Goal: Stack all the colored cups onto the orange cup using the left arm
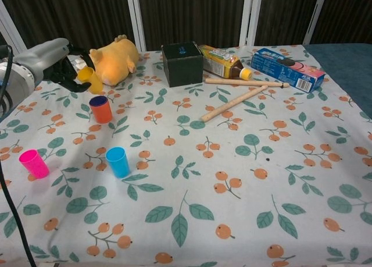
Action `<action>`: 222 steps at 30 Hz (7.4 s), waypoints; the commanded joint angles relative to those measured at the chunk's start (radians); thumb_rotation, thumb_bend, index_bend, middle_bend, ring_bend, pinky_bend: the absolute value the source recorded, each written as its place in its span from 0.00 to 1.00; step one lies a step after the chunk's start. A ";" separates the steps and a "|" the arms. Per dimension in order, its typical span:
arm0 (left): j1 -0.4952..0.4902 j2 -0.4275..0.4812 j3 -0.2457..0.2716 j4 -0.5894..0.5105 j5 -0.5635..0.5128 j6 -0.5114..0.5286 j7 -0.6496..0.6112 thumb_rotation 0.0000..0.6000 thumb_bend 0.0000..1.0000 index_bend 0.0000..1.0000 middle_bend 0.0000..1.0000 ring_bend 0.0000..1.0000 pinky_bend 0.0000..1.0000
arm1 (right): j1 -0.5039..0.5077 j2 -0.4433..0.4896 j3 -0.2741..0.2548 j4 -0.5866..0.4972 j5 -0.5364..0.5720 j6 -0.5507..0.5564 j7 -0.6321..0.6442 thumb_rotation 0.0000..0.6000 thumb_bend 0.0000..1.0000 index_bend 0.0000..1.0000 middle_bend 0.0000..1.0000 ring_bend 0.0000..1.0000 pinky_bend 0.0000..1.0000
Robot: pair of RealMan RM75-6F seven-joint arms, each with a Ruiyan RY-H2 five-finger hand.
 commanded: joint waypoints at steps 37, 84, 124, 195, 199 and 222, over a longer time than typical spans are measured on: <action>0.224 0.310 0.357 -0.507 0.418 -0.009 -0.248 1.00 0.36 0.03 1.00 1.00 1.00 | 0.008 -0.020 -0.007 0.000 -0.008 -0.024 -0.042 1.00 0.11 0.00 0.00 0.00 0.00; 0.225 -0.023 0.274 -0.193 0.344 -0.005 -0.192 1.00 0.36 0.45 1.00 1.00 1.00 | 0.000 -0.010 -0.012 0.012 -0.028 0.004 -0.010 1.00 0.11 0.00 0.00 0.00 0.00; -0.009 -0.129 -0.039 0.216 0.113 -0.024 -0.110 1.00 0.36 0.56 1.00 1.00 1.00 | 0.005 -0.001 0.004 -0.003 0.008 -0.009 -0.003 1.00 0.11 0.00 0.00 0.00 0.00; 0.380 0.199 0.366 -0.059 0.478 0.040 -0.635 1.00 0.35 0.28 1.00 1.00 1.00 | 0.016 -0.028 -0.008 -0.002 -0.001 -0.035 -0.059 1.00 0.11 0.00 0.00 0.00 0.00; 0.378 0.187 0.354 -0.052 0.474 0.039 -0.646 1.00 0.35 0.30 1.00 1.00 1.00 | 0.016 -0.027 -0.009 -0.001 -0.002 -0.035 -0.058 1.00 0.11 0.00 0.00 0.00 0.00; 0.299 0.171 0.164 -0.083 0.404 0.055 -0.659 1.00 0.38 0.58 1.00 1.00 1.00 | 0.015 -0.029 -0.010 -0.001 -0.002 -0.035 -0.061 1.00 0.11 0.00 0.00 0.00 0.00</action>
